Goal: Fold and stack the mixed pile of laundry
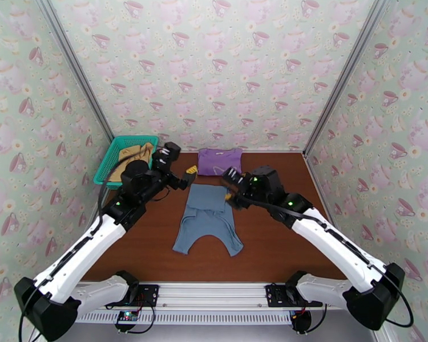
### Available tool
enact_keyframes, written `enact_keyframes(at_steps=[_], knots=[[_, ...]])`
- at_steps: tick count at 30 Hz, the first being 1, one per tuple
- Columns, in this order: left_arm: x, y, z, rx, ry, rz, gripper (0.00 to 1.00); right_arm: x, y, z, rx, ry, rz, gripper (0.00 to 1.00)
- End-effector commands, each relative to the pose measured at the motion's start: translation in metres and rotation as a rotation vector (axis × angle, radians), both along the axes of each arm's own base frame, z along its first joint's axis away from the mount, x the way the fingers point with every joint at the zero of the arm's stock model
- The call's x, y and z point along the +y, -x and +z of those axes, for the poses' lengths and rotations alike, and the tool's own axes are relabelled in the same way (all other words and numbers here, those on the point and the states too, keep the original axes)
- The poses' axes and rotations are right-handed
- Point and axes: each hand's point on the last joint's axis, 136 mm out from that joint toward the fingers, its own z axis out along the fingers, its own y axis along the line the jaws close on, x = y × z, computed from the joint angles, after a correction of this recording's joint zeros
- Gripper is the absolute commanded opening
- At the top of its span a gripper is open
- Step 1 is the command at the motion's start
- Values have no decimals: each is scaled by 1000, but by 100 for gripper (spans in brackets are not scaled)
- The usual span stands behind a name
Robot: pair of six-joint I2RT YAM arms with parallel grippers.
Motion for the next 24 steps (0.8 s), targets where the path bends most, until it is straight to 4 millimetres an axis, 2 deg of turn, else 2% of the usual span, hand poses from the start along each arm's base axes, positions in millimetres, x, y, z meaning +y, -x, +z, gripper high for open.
enact_keyframes(at_steps=[1, 2, 5, 10, 14, 19, 24], knots=[[-10, 33, -62, -121, -510, -159, 100, -43, 57, -66, 140, 447, 245, 91], [-7, 44, -91, -148, -658, -195, 100, -45, 69, -78, 132, 505, 311, 94], [7, 76, -147, -217, -934, -260, 99, -37, 95, -104, 93, 543, 465, 94], [35, 135, -208, -110, -1045, -348, 93, -22, 126, -134, 87, 497, 607, 94], [52, 175, -248, -52, -1144, -442, 89, -12, 134, -150, 85, 486, 655, 94], [38, 190, -283, -33, -1178, -517, 83, -6, 131, -171, 122, 516, 652, 91], [22, 192, -313, 28, -1190, -569, 80, -8, 133, -189, 176, 556, 659, 89]])
